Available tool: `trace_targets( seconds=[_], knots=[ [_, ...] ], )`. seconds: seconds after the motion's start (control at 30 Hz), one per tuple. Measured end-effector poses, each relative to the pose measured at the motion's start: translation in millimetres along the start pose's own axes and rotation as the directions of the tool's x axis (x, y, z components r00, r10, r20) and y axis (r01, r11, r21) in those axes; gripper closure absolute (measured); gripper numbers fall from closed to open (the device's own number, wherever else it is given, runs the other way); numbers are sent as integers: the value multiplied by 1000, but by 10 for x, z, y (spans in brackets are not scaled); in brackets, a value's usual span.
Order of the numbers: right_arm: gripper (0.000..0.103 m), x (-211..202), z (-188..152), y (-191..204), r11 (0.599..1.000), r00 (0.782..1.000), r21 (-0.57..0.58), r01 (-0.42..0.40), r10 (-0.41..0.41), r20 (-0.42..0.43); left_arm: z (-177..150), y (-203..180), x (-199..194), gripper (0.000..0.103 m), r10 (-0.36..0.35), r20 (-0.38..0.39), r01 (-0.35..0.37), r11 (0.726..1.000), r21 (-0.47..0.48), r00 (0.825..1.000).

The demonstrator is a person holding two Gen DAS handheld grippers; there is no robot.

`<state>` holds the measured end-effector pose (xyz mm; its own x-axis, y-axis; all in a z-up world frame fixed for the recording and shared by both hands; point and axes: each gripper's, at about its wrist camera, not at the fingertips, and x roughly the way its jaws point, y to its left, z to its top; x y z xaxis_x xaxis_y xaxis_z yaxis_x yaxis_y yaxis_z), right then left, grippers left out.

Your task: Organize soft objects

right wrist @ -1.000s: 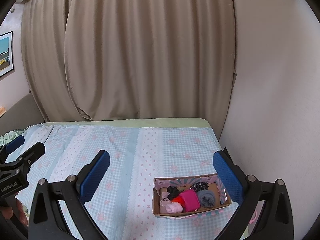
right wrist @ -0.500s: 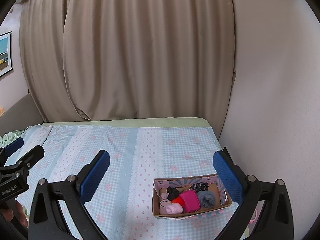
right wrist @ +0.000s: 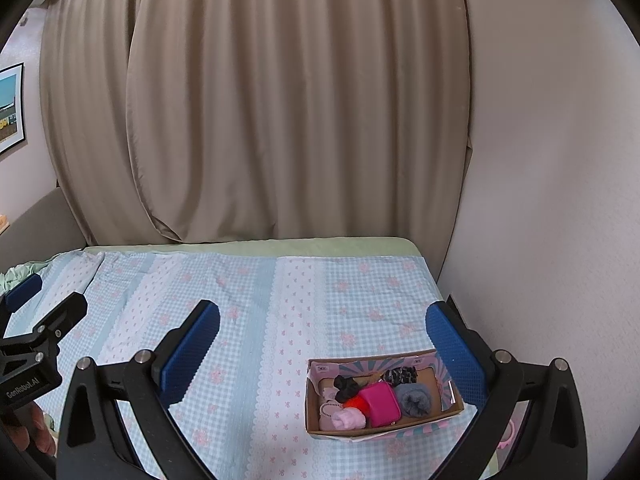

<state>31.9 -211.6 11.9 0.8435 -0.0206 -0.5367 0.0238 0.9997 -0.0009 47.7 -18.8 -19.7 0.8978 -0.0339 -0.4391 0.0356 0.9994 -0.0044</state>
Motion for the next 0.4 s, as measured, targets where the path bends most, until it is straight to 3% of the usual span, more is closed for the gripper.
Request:
trace_targets(
  seconds=[0.2, 0.4],
  knots=[
    [0, 55, 13, 12, 1000, 1000, -4, 11, -12, -16, -18, 84, 37, 0, -36, -12, 35, 998, -52, 999],
    [0, 171, 14, 49, 1000, 999, 0, 22, -22, -41, -36, 118, 158, 0, -38, -9, 38, 999, -30, 999]
  ],
)
